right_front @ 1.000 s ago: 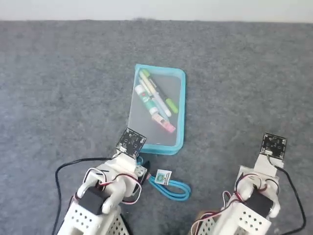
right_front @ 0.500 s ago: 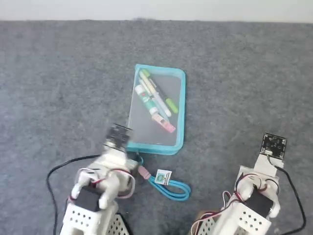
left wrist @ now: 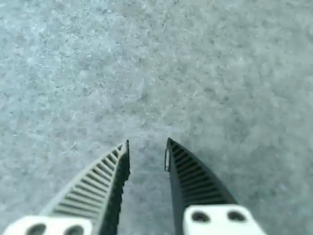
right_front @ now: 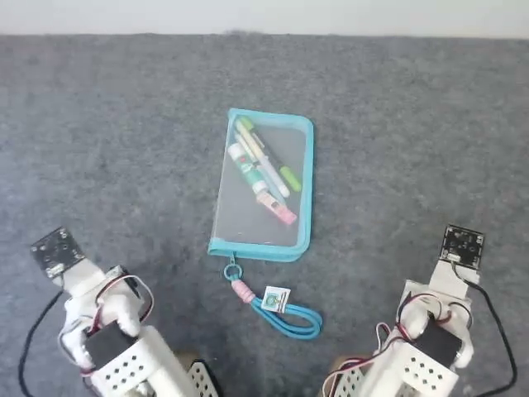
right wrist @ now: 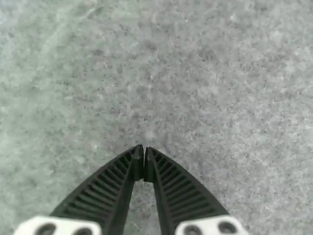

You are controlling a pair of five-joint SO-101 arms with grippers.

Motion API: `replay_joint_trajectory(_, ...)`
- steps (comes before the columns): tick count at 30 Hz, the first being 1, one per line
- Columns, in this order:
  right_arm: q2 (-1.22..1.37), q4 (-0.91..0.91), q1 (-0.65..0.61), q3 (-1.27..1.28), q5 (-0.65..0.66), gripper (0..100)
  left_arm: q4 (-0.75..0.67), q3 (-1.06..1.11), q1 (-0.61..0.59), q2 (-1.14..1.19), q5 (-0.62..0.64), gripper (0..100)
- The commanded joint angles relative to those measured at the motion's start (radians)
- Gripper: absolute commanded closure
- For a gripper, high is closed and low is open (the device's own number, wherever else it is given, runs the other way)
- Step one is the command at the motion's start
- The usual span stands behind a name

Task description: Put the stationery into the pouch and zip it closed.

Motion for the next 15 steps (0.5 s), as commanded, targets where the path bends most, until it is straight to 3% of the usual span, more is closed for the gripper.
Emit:
replay_joint_trajectory(1, -0.013, 0.004, 0.01, 0.02, 0.008, 99.2, 0.002, -0.016, -0.017, -0.023, 0.021, 89)
replay_joint_trajectory(9, -0.013, 0.004, 0.01, 0.02, 0.008, 99.2, -0.037, -0.019, -0.02, -0.025, 0.021, 89)
replay_joint_trajectory(11, -0.013, 0.004, 0.01, 0.02, 0.008, 99.2, -0.175, -0.015, -0.057, -0.025, 0.018, 89)
replay_joint_trajectory(15, -0.013, 0.004, 0.01, 0.02, 0.008, 99.2, -0.488, -0.015, -0.249, -0.025, 0.017, 89)
